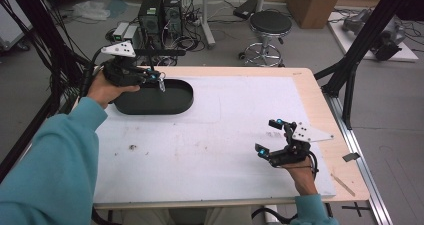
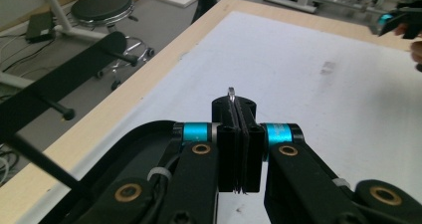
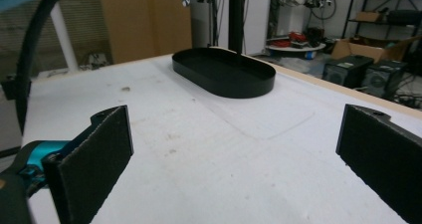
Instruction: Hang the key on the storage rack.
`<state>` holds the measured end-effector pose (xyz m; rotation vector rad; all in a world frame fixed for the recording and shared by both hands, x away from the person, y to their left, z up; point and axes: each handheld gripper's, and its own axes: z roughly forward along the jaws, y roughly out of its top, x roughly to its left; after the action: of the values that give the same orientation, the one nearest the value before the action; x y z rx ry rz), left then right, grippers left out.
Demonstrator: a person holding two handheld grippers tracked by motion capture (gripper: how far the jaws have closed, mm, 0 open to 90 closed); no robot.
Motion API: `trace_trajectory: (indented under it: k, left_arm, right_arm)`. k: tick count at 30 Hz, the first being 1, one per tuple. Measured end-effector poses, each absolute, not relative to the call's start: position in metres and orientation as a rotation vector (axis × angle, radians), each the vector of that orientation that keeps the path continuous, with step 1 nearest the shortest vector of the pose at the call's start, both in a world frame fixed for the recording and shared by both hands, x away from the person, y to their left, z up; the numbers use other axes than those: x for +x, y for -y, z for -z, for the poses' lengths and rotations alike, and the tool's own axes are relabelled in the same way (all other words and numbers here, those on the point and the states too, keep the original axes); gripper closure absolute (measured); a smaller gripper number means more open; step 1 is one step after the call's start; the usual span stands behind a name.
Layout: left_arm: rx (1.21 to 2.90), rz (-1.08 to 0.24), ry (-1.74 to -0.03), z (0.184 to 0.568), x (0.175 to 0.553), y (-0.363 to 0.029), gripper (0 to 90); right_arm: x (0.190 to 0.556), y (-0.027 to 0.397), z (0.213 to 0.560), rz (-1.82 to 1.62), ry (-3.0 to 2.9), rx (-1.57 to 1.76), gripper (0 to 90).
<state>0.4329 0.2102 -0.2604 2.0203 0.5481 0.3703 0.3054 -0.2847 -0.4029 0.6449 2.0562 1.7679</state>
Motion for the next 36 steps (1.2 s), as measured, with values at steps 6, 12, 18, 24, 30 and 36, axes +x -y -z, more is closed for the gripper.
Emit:
trace_trajectory:
  k: [6,12,18,24,30,36]
  left_arm:
    - [2.049,-0.396,-0.570,0.255,0.447,-0.211,88.4]
    - [2.111,-0.420,-0.577,0.251,0.460,-0.211,88.4]
    - [2.154,-0.442,-0.583,0.246,0.473,-0.209,88.4]
    - [2.169,-0.452,-0.619,0.245,0.486,-0.214,88.4]
    - [2.187,-0.448,-0.643,0.250,0.495,-0.216,88.4]
    - [2.198,-0.450,-0.660,0.253,0.504,-0.215,88.4]
  right_arm:
    - [0.297,0.291,0.416,-1.778,-1.998,0.686,0.7]
    - [0.290,0.300,0.427,-1.784,-1.920,0.737,0.7]
    - [0.287,0.299,0.431,-1.770,-1.883,0.720,0.6]
    - [0.285,0.296,0.439,-1.785,-1.845,0.695,0.7]
    - [0.283,0.294,0.445,-1.768,-1.814,0.684,0.6]
    - [0.281,0.294,0.447,-1.752,-1.773,0.674,0.6]
